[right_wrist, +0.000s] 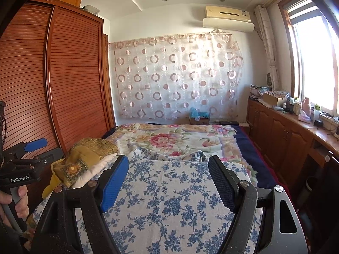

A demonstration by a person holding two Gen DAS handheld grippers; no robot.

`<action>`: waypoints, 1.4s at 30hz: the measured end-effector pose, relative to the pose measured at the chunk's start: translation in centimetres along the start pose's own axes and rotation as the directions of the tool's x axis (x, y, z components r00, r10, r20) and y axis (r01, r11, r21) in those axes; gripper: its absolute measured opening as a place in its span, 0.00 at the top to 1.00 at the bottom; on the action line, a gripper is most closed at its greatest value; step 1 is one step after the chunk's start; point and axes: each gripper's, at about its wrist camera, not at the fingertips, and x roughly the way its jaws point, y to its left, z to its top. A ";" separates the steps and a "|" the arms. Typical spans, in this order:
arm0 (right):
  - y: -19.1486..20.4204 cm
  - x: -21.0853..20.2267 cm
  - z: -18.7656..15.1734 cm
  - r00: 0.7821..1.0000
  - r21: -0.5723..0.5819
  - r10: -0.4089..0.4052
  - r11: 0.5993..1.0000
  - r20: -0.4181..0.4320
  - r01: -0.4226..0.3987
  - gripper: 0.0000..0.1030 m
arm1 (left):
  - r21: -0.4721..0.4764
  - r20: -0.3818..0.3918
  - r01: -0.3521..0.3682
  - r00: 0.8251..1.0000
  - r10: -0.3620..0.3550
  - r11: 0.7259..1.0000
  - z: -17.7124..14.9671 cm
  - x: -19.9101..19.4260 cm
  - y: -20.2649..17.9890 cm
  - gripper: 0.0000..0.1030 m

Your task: Fold small clothes

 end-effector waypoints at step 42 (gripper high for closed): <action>-0.3 -0.3 -0.3 1.000 -0.011 -0.006 1.000 0.014 0.006 0.23 | 0.003 0.003 -0.002 1.000 0.002 1.000 -0.4 0.1 -0.2 0.12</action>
